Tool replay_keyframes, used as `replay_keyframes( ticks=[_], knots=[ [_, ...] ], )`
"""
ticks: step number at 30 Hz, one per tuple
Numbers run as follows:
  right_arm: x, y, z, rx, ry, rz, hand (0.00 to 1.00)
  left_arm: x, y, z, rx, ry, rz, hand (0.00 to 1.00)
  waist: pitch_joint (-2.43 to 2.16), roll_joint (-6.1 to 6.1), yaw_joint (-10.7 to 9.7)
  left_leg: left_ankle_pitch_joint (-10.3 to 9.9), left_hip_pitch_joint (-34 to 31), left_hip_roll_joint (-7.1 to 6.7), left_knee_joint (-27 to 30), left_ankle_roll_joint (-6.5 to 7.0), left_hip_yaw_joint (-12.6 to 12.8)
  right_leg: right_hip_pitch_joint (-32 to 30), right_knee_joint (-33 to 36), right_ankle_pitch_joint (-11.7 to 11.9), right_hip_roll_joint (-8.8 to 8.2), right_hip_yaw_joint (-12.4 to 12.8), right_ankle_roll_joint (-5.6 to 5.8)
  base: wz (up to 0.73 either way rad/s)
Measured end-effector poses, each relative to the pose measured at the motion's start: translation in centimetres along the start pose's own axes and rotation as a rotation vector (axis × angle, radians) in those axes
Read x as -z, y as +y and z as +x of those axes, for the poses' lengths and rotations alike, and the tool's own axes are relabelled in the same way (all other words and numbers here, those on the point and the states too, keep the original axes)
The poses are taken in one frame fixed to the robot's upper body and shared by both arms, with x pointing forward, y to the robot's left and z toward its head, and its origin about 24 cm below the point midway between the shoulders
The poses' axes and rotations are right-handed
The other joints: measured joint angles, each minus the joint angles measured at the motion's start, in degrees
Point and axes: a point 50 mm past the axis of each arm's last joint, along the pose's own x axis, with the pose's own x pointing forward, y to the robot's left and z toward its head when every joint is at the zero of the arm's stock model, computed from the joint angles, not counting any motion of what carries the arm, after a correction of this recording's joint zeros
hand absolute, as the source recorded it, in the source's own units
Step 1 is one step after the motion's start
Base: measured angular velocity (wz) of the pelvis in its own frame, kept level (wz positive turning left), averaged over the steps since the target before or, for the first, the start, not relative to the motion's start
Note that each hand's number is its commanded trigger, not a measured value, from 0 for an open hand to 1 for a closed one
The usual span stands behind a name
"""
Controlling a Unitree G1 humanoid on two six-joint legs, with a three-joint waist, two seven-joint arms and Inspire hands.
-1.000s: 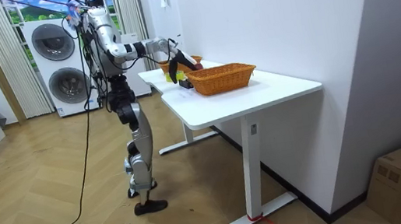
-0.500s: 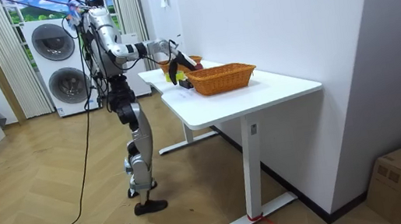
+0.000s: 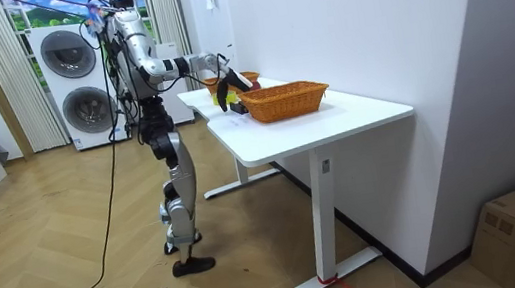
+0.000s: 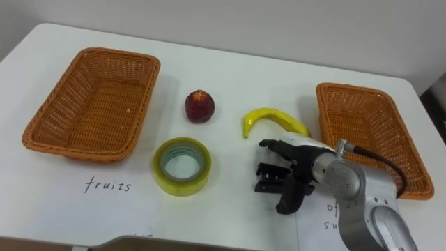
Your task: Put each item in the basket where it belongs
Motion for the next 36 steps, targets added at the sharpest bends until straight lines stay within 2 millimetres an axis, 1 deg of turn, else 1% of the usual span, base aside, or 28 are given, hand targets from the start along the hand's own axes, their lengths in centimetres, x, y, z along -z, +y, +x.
replay_keyframes(
  ticks=[5, 14, 17, 22, 25, 36],
  knots=[
    [0.2, 0.4, 0.0, -0.008, 0.006, 0.007, 0.0, 0.1, 0.0, 0.0, -0.002, 0.002, -0.001, 0.0, 0.0, -0.03, 0.1, 0.0, 0.0, -0.02, 0.0, 0.0, 0.0, 0.0, 0.0, 0.0, 0.0, 0.0, 0.0, 0.0],
    [0.1, 0.5, 0.1, 0.007, 0.003, 0.007, 0.0, 0.0, 0.1, 0.0, -0.011, 0.001, -0.003, 0.0, 0.06, -0.19, 0.0, 0.0, 0.0, -0.02, -0.1, 0.0, 0.0, 0.0, 0.0, 0.0, -0.01, 0.0, 0.0, 0.0],
    [-0.3, 1.0, 0.4, 0.019, 0.031, -0.014, 0.0, 0.0, 0.1, 0.0, -0.021, 0.004, -0.002, 0.0, 0.1, -0.35, 0.0, 0.0, 0.0, 0.02, -0.1, 0.0, 0.0, 0.0, 0.0, 0.0, 0.02, 0.1, 0.0, 0.0],
    [-0.3, 1.4, 0.5, 0.04, 0.072, -0.029, 0.0, -0.3, 0.0, 0.0, -0.022, 0.0, -0.001, 0.0, -0.09, -0.62, 0.1, 0.0, 0.0, -0.01, 0.0, 0.01, -0.1, 0.0, 0.0, 0.0, -0.03, 0.1, 0.01, 0.0],
    [-0.2, 1.4, 0.5, 0.047, 0.094, -0.026, 0.0, -0.4, 0.0, 0.0, -0.027, -0.005, -0.002, 0.0, -0.11, -0.63, 0.0, 0.0, 0.1, -0.01, 0.0, 0.01, -0.1, 0.0, 0.0, 0.0, -0.02, 0.1, 0.01, 0.0],
    [0.1, 1.7, 1.0, 0.061, 0.119, -0.001, 0.0, -0.3, -0.9, -0.1, -0.008, 0.008, 0.006, 0.0, -0.12, -0.56, 0.1, 0.0, 0.8, -0.05, -0.1, 0.05, -0.3, 0.8, 0.1, 0.0, -0.05, 0.1, 0.02, 0.0]
  ],
)
